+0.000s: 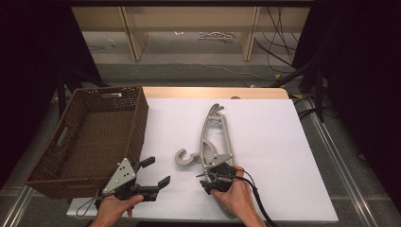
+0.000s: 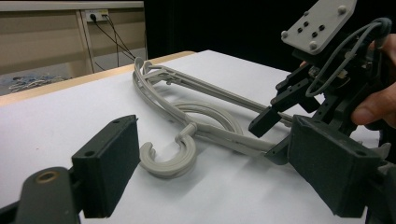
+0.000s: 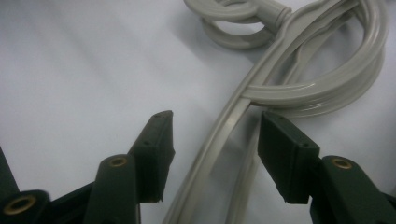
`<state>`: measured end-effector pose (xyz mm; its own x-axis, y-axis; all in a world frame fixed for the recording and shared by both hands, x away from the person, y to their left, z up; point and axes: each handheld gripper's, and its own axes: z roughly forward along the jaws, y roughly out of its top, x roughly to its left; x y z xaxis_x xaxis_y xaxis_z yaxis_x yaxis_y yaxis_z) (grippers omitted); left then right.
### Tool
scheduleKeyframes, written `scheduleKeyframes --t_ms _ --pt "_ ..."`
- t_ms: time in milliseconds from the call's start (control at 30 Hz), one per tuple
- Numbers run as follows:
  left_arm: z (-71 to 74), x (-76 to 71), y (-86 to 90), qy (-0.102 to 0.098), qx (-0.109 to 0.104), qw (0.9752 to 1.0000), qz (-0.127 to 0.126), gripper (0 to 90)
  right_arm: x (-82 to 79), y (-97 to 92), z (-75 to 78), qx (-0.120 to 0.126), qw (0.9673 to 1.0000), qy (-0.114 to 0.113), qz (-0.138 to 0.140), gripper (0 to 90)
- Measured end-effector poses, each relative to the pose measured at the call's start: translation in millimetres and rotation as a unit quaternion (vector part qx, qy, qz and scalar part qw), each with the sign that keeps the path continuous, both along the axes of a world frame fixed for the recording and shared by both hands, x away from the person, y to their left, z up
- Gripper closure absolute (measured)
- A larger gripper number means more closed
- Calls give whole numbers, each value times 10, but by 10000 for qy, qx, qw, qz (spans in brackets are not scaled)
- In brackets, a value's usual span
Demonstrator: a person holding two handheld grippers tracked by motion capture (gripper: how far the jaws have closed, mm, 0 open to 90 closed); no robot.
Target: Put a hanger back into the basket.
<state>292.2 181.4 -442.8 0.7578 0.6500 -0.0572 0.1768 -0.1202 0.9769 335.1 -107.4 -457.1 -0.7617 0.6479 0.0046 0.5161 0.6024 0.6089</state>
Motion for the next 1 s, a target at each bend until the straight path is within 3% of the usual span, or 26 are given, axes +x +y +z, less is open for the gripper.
scheduleKeyframes --t_ms 100,433,600,667,900,1000 --pt "-5 2 -5 18 -6 10000 -11 166 25 21 -15 6 9999 152 -32 511" --pt "-3 5 -4 21 -32 10000 -23 167 78 93 -65 -201 9997 156 13 607" --pt "-1 -2 -3 47 -12 10000 -17 167 112 75 -64 -71 9999 139 -46 652" --pt "-1 -2 -3 49 -7 10000 -19 168 116 67 -59 -6 9997 230 -71 659" --pt "4 -1 0 41 -26 10000 -23 169 113 48 -41 37 9999 133 -72 714" --pt "4 -1 2 41 -35 10000 -18 170 100 46 -21 83 9997 208 -97 717"
